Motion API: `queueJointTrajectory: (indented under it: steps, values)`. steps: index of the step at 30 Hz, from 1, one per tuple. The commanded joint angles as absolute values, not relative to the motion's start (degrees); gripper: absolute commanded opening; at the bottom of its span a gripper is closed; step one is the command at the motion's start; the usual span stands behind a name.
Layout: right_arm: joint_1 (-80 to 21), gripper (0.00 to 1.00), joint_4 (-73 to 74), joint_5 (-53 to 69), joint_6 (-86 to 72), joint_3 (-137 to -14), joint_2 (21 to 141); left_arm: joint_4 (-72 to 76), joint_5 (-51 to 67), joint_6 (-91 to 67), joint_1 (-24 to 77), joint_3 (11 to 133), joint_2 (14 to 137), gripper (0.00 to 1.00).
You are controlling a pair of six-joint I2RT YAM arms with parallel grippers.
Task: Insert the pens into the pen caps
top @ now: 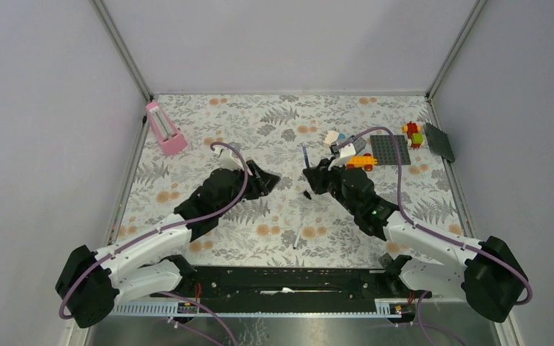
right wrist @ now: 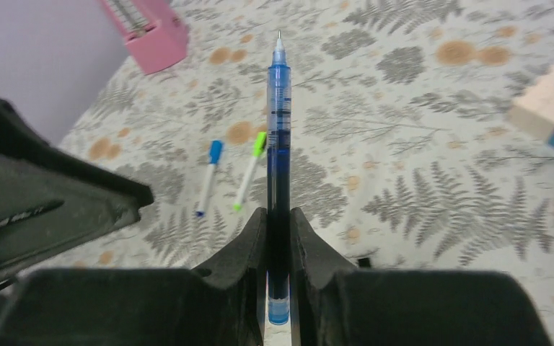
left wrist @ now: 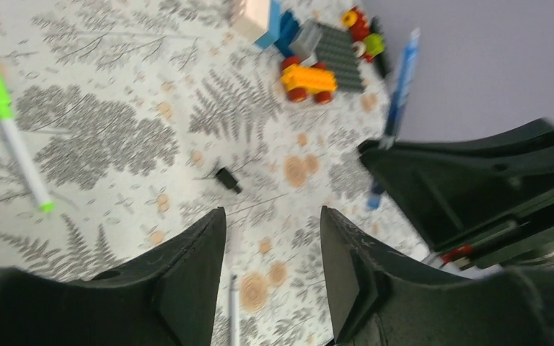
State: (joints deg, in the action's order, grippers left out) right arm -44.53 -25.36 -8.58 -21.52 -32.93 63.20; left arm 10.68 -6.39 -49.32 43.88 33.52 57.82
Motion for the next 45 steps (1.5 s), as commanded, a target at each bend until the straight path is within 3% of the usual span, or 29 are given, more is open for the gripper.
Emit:
queueJointTrajectory:
  steps: [1,18,45]
  values:
    - [-43.98,0.0,-25.51,-18.44,-14.18,-32.03,61.67,1.77,-6.57,-42.42,45.15,38.28,59.19,0.53]
    - [-37.88,0.0,-22.99,-20.21,-13.97,-32.16,63.31,-8.06,-3.07,-30.96,52.59,50.12,78.92,0.55]
    - [-30.44,0.0,-21.73,-9.22,-17.17,-33.75,66.27,-18.0,-9.05,-24.53,59.02,66.54,102.49,0.51]
